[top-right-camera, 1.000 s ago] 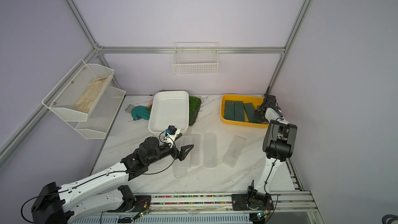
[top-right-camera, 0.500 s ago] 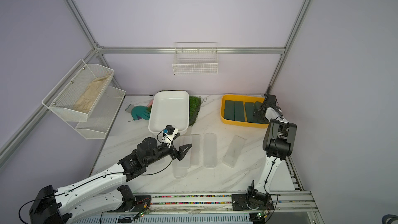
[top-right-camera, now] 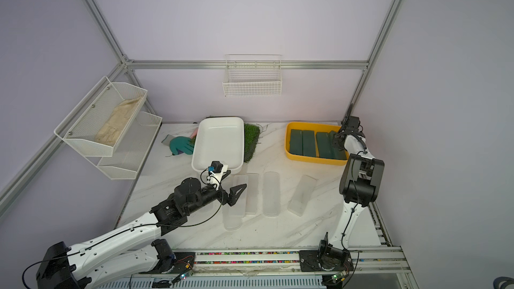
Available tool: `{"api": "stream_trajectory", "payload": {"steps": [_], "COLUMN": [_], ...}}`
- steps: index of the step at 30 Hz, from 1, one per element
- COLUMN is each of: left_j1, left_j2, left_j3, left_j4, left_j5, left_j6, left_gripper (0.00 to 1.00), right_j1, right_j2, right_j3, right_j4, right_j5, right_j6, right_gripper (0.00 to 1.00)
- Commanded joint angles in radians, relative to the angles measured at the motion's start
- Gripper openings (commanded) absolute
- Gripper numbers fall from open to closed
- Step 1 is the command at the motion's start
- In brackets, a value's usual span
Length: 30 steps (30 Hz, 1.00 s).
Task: Place the pencil cases by color into the storage box
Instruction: Place the pencil case at the storage box.
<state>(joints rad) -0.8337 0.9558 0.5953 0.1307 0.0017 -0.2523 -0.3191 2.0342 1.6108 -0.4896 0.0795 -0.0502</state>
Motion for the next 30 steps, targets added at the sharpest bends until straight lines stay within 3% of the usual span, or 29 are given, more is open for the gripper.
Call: {"api": "stream_trajectory", "payload": {"steps": [1,8,18,21,25,30], "left_j1": [-0.002,-0.002,-0.003,-0.002,-0.002,-0.002], "left_j2": [0.019,0.052,0.075,0.077,0.075,0.057], "left_j3": [-0.002,0.005,0.021,0.024,0.029,0.034], "left_j4": [-0.002,0.009,0.000,-0.003,-0.014,-0.034], "left_j5": [-0.020,-0.039,-0.055,-0.057,-0.058,-0.066], "left_j6": [-0.020,-0.029,-0.029,-0.031,-0.033,-0.036], "left_gripper": [1.00,1.00,1.00,1.00,1.00,1.00], "right_j1": [-0.003,0.003,0.017,0.018,0.023,0.034], "right_j2": [0.033,0.088,0.098,0.098,0.098,0.071], "right_j3": [0.002,0.030,0.010,0.006,-0.001,-0.014], "right_j4": [0.047,0.048,0.126,0.135,0.144,0.172], "right_j5": [-0.038,-0.032,0.078,0.077,0.071,0.046], "right_j6": [0.007,0.004,-0.004,-0.005,-0.008,-0.003], "right_gripper": [0.60,0.59,0.51,0.59,0.78,0.85]}}
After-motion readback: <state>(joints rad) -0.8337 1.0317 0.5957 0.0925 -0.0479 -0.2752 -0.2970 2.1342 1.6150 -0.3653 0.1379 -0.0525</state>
